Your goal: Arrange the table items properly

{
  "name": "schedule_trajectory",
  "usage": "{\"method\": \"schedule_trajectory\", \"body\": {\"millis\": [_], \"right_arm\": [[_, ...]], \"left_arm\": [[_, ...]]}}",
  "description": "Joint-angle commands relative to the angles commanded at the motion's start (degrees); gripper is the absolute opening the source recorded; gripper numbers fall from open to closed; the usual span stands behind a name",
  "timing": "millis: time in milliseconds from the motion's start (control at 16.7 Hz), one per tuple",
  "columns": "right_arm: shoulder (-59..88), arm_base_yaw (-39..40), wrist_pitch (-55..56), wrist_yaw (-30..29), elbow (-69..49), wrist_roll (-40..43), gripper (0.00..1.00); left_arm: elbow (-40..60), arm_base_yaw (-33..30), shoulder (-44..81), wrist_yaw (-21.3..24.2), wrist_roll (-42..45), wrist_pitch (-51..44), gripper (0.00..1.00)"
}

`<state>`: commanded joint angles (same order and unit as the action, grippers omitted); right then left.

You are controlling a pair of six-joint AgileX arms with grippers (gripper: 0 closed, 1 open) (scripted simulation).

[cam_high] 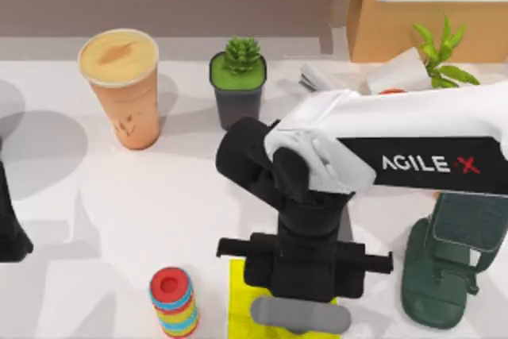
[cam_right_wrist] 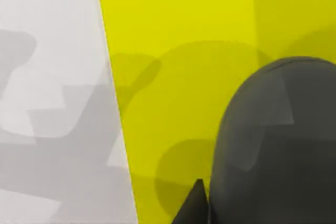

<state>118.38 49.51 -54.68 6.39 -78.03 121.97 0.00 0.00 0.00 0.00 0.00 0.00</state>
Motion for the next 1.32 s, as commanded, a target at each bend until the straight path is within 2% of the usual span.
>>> {"method": "schedule_trajectory", "body": {"millis": [180, 420, 660, 1320], "right_arm": [[-0.6, 1.4, 0.3, -0.5, 0.8, 0.4, 0.0], [-2.8, 5.7, 2.1, -5.6, 0.6, 1.4, 0.0], [-2.8, 5.9, 2.3, -5.8, 0.6, 1.4, 0.0], [-2.8, 5.9, 2.3, -5.8, 0.6, 1.4, 0.83]], "left_arm": [[0.0, 0.0, 0.0, 0.0, 0.0, 0.0, 1.0], [0.0, 0.0, 0.0, 0.0, 0.0, 0.0, 1.0], [0.0, 0.0, 0.0, 0.0, 0.0, 0.0, 1.0], [0.0, 0.0, 0.0, 0.0, 0.0, 0.0, 1.0]]}}
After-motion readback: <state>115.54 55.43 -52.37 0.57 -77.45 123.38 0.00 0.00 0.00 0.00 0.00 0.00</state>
